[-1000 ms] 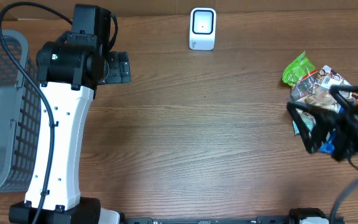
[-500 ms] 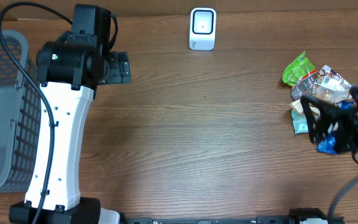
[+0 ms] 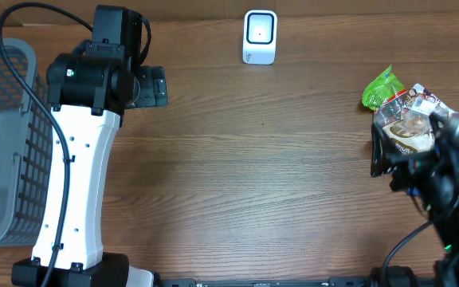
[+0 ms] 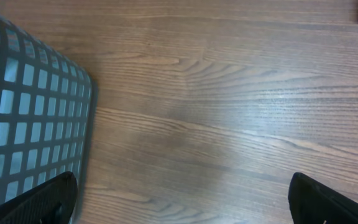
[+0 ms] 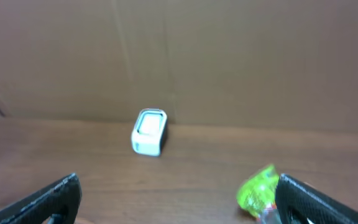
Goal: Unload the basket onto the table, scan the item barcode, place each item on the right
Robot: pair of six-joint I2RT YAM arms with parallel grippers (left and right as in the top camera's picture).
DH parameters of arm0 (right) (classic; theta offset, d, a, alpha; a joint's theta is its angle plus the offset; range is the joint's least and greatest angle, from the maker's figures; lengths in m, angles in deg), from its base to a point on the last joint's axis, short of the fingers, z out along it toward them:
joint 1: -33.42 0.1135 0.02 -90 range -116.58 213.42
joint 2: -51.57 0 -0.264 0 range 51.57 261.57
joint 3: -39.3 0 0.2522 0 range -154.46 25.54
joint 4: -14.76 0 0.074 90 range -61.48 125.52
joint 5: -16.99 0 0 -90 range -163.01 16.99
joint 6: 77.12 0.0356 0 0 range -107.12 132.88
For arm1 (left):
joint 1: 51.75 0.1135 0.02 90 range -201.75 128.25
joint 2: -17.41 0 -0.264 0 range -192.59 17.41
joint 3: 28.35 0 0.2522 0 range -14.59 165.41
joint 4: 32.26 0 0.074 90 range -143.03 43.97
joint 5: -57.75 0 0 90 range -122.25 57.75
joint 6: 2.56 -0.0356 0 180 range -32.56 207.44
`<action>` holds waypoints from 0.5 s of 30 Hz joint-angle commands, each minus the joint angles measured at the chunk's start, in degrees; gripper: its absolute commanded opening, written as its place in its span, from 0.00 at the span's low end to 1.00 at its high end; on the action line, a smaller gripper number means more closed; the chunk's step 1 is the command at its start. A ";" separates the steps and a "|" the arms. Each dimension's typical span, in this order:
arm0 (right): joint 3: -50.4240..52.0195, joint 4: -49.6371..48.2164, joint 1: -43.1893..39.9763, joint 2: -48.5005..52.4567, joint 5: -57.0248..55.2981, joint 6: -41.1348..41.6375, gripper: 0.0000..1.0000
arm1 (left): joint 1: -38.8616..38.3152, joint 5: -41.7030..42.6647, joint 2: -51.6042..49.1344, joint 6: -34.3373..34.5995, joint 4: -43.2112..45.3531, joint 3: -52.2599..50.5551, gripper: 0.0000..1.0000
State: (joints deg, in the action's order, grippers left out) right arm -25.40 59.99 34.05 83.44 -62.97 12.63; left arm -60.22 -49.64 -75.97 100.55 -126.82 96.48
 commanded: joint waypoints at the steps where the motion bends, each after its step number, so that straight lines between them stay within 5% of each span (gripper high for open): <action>1: 11.17 -6.10 -1.09 -6.71 -1.03 -0.24 1.00 | 0.20 -0.61 1.14 -0.87 0.02 0.94 1.00; 8: 32.50 -19.89 -1.14 -19.15 -1.01 -0.22 1.00 | 0.20 -0.61 1.14 -0.87 0.02 0.94 1.00; 15: 43.43 -22.40 -1.09 -27.80 -1.01 -0.20 1.00 | 0.20 -0.61 1.14 -0.87 0.02 0.94 1.00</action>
State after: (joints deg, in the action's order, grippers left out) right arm 16.02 38.54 33.09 58.59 -63.38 12.65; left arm -60.22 -49.64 -75.97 100.57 -126.82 96.48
